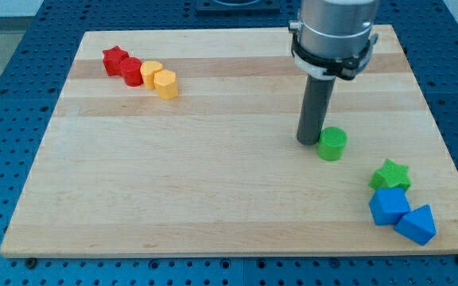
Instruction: Push the green circle into the green star
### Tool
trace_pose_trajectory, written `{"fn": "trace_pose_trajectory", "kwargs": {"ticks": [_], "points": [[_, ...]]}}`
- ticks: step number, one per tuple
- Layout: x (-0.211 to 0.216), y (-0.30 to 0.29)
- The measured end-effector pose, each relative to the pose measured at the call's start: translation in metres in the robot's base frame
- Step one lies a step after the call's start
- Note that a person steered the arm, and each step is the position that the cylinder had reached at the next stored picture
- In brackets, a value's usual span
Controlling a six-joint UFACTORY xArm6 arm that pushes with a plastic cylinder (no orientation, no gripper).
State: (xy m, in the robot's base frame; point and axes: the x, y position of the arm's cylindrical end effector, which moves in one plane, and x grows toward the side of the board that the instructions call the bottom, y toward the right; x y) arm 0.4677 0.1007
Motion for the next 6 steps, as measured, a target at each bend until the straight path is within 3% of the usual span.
{"fn": "trace_pose_trajectory", "kwargs": {"ticks": [6], "points": [[0.058, 0.087]]}}
